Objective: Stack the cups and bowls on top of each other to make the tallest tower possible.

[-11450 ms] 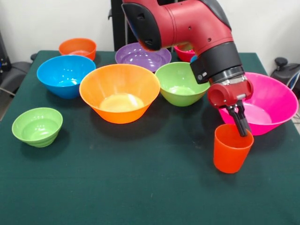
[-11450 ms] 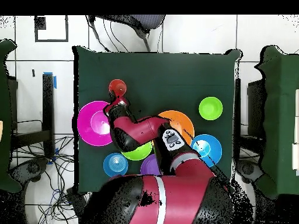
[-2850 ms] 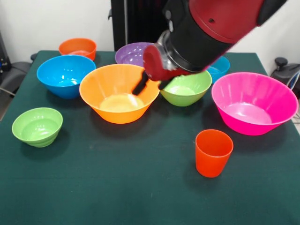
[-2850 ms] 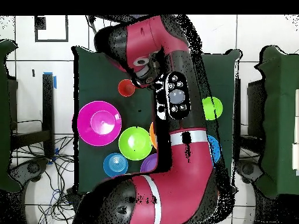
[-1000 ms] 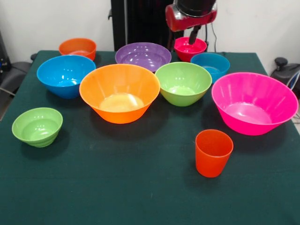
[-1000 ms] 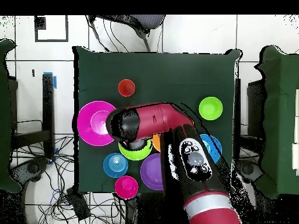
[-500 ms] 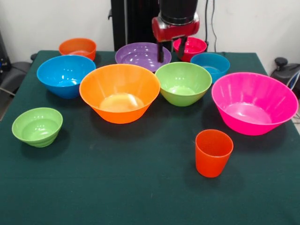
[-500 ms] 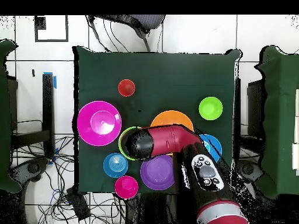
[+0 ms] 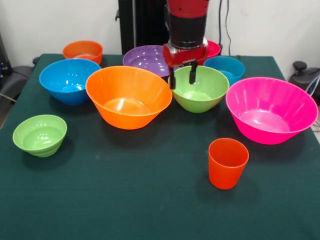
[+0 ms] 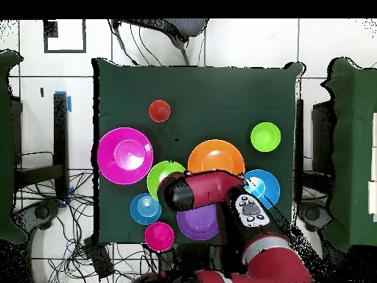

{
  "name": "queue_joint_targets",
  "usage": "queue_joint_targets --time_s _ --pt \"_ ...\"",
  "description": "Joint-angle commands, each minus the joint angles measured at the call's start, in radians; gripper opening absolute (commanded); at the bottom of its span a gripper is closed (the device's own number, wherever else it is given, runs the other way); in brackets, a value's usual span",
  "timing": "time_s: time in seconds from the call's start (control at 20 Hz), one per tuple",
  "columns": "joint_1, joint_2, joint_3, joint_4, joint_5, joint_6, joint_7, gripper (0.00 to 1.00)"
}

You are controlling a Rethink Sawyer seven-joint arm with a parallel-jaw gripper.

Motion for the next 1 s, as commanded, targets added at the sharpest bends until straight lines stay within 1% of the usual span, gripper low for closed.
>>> queue_joint_targets --time_s 0.05,0.2,0.25,0.35,0.45,0.65,0.8,1.0 --pt "0.030 0.124 0.018 0.080 -0.057 -0.109 0.132 1.00" --pt "0.028 0.114 0.036 0.111 -0.051 -0.120 0.112 1.00" --pt "0.019 0.128 0.052 0.115 -0.046 -0.117 0.103 1.00" --pt "0.025 0.150 0.055 0.118 -0.047 -0.146 0.107 1.00" --pt "0.021 0.165 0.071 0.121 -0.035 -0.152 0.109 1.00" --pt "0.040 0.170 0.070 0.112 -0.028 -0.165 0.118 1.00" --pt "0.041 0.156 0.066 0.122 -0.032 -0.167 0.115 1.00" --pt "0.061 0.137 0.046 0.129 -0.041 -0.176 0.118 1.00"
